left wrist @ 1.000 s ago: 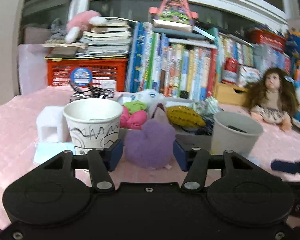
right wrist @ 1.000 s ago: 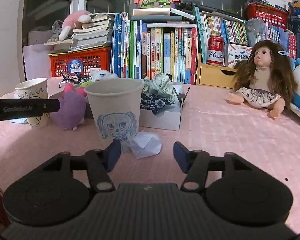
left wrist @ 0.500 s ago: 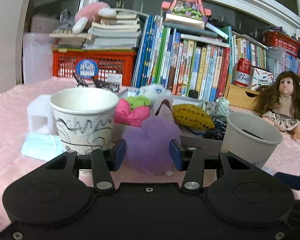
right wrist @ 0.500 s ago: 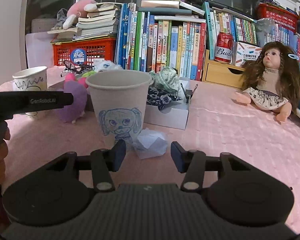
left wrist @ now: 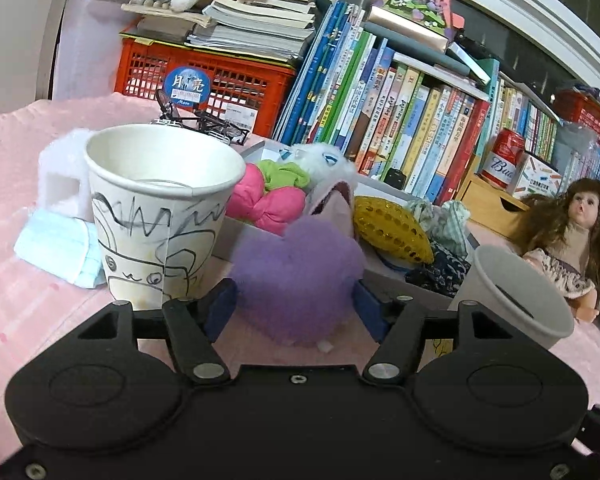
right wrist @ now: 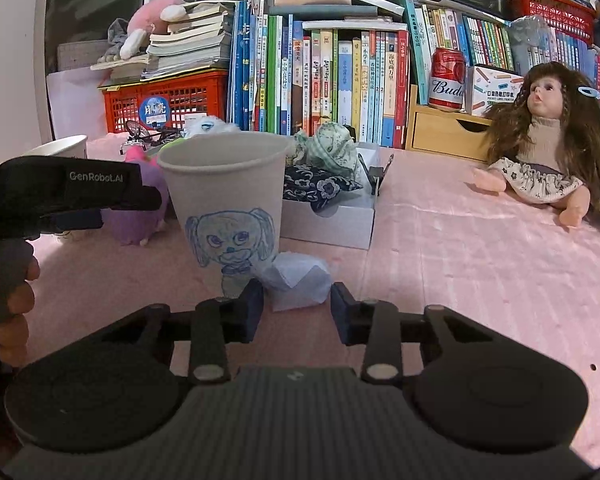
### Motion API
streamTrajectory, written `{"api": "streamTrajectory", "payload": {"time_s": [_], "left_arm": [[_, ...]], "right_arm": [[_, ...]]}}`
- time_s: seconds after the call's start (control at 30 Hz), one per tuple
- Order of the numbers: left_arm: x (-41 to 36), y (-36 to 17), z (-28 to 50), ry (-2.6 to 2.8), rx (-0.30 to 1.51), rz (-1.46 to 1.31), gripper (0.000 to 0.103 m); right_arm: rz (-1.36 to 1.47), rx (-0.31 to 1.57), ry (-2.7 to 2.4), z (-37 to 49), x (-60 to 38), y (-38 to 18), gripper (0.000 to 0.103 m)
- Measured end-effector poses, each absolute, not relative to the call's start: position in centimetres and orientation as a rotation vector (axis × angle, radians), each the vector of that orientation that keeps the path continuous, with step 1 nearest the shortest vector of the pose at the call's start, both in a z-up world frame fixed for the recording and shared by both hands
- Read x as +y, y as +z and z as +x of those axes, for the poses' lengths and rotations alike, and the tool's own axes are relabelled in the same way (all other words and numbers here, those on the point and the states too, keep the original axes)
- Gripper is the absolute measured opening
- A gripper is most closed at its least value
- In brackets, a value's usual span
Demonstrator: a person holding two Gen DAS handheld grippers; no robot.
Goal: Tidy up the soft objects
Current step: 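Grasp the purple fluffy pompom with the left tool while the right tool grasps the white folded paper, then carry the purple pompom and white paper into the grey tray with both tools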
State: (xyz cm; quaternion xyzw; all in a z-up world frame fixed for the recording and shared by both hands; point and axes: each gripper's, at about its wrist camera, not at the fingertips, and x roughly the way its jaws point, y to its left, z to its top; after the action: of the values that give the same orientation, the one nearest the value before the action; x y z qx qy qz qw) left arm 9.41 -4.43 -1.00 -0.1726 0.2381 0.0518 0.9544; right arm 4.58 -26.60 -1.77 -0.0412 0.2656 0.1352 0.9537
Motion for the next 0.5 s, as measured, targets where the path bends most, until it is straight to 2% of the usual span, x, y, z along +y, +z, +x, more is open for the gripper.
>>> {"api": "streamTrajectory", "payload": {"time_s": [0.27, 0.33, 0.47, 0.5], "left_arm": [[-4.4, -0.4, 8.4, 0.064, 0.494, -0.356, 0.038], [-4.3, -0.2, 7.7, 0.041, 0.500, -0.360, 0.015], [-4.5, 0.0, 6.8, -0.001, 0.517, -0.312, 0.015], [-4.6, 0.0, 6.7, 0.008, 0.511, -0.298, 0.019]], "right_arm": [[-0.080, 0.530, 0.263, 4.5, -26.7, -1.7, 0.042], [-0.078, 0.528, 0.260, 4.3, -26.8, -1.6, 0.042], [-0.086, 0.525, 0.253, 3.9, -27.0, -1.4, 0.042], [-0.089, 0.525, 0.249, 3.8, -27.1, -1.4, 0.042]]}}
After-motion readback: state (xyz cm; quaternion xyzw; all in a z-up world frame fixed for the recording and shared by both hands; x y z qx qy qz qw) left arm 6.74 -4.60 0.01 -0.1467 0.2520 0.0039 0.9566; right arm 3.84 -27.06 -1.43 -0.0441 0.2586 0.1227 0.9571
